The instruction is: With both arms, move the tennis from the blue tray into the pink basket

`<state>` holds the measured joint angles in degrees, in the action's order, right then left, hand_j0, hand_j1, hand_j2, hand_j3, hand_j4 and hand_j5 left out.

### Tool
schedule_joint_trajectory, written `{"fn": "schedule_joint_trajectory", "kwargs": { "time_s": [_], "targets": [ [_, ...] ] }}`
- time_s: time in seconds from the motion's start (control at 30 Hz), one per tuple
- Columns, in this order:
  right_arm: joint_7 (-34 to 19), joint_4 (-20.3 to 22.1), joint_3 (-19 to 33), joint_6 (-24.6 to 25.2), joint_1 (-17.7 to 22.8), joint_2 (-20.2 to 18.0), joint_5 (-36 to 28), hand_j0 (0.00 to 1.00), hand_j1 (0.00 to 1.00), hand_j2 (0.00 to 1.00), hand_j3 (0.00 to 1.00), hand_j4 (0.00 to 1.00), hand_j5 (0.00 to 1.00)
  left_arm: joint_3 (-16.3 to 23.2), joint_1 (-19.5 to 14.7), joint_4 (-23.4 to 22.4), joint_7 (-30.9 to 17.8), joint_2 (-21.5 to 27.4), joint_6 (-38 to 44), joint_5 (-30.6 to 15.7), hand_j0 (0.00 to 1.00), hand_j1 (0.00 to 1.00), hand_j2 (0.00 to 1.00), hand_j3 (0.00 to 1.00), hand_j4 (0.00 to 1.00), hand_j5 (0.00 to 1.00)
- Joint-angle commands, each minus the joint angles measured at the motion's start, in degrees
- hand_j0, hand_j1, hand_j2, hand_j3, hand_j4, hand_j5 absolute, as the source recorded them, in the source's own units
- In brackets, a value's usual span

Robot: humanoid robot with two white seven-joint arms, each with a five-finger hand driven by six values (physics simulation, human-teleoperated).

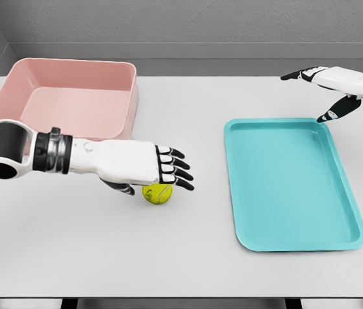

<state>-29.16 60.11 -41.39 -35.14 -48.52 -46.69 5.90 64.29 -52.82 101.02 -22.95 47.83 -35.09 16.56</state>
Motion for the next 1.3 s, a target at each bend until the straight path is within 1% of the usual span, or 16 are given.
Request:
{"fn": "schedule_joint_trajectory", "kwargs": {
  "time_s": [0.0, 0.2, 0.3, 0.37, 0.5, 0.53, 0.57, 0.67, 0.7, 0.87, 0.97, 1.03, 1.27],
  "targets": [
    [0.0, -0.1, 0.1, 0.1, 0.0, -0.1, -0.4, 1.0, 1.0, 1.0, 1.0, 1.0, 1.0, 1.1, 0.0, -0.3, -2.6, 0.0, 0.1, -2.8, 1.0, 1.0, 1.0, 1.0, 1.0, 1.0],
    [0.2, 0.1, 0.1, 0.1, 0.2, -0.6, -0.4, 1.0, 1.0, 1.0, 1.0, 1.0, 1.0, 0.6, -0.3, -0.4, -2.9, -1.0, 0.1, -2.9, 1.0, 1.0, 1.0, 1.0, 1.0, 1.0],
    [0.1, 0.1, 0.2, 0.1, 0.2, -0.2, -0.4, 1.0, 1.0, 1.0, 1.0, 1.0, 1.0, 0.4, -0.3, -1.9, -3.3, -0.9, 0.1, -6.0, 1.0, 1.0, 1.0, 1.0, 1.0, 1.0],
    [0.2, 0.1, 0.1, 0.1, 0.2, -0.3, -0.4, 1.0, 1.0, 1.0, 1.0, 1.0, 1.0, 0.5, -0.3, -2.2, -3.3, -1.0, 0.1, -7.1, 1.0, 1.0, 1.0, 1.0, 1.0, 1.0],
    [0.1, 0.1, 0.1, 0.1, 0.2, -0.3, -0.4, 1.0, 1.0, 1.0, 1.0, 1.0, 1.0, 0.6, -1.1, -5.1, -3.2, -1.8, 0.1, -6.7, 1.0, 1.0, 1.0, 1.0, 1.0, 1.0],
    [0.1, 0.1, 0.0, 0.1, 0.2, -0.3, -0.4, 1.0, 1.0, 1.0, 1.0, 1.0, 1.0, 0.7, -1.1, -6.4, -3.2, -3.3, 0.1, -6.4, 1.0, 1.0, 1.0, 1.0, 1.0, 1.0],
    [0.1, 0.1, 0.0, 0.1, 0.2, -0.4, -0.4, 1.0, 1.0, 1.0, 1.0, 1.0, 1.0, 0.8, -1.1, -7.2, -3.2, -3.4, 0.1, -6.2, 1.0, 1.0, 1.0, 1.0, 1.0, 1.0],
    [0.1, 0.1, 0.0, 0.1, 0.2, -0.4, -0.4, 1.0, 1.0, 1.0, 1.0, 1.0, 1.0, 0.9, -1.1, -7.7, -3.2, -4.2, 0.1, -6.0, 1.0, 1.0, 1.0, 1.0, 1.0, 1.0],
    [0.1, 0.1, 0.0, 0.1, 0.3, -0.4, -0.3, 1.0, 1.0, 1.0, 1.0, 1.0, 1.0, 0.9, -0.9, -8.7, -3.2, -4.7, 0.1, -5.1, 1.0, 1.0, 1.0, 1.0, 1.0, 1.0],
    [0.1, 0.4, 0.0, 0.1, 0.5, -0.5, -0.3, 1.0, 1.0, 1.0, 1.0, 1.0, 1.0, 1.1, -0.5, -9.4, -3.2, -4.5, 0.1, -4.2, 1.0, 1.0, 1.0, 1.0, 1.0, 1.0],
    [0.0, 0.5, -0.1, 0.1, 0.5, -0.6, -0.3, 1.0, 1.0, 1.0, 1.0, 1.0, 1.0, 2.0, -0.4, -10.9, -3.2, -4.7, 0.1, -4.0, 1.0, 1.0, 1.0, 1.0, 1.0, 1.0],
    [-0.1, 0.5, -0.3, 0.1, 0.5, -0.6, -0.3, 1.0, 1.0, 1.0, 1.0, 1.0, 1.0, 2.0, -0.4, -12.4, -3.2, -5.6, 0.1, -4.0, 1.0, 1.0, 1.0, 1.0, 1.0, 1.0],
    [-0.3, 0.5, -0.4, 0.1, 0.6, -0.6, -0.3, 1.0, 1.0, 1.0, 1.0, 1.0, 1.0, 2.0, -0.3, -12.2, -3.2, -6.3, 0.1, -4.0, 1.0, 1.0, 1.0, 1.0, 1.0, 1.0]
  ]
}}
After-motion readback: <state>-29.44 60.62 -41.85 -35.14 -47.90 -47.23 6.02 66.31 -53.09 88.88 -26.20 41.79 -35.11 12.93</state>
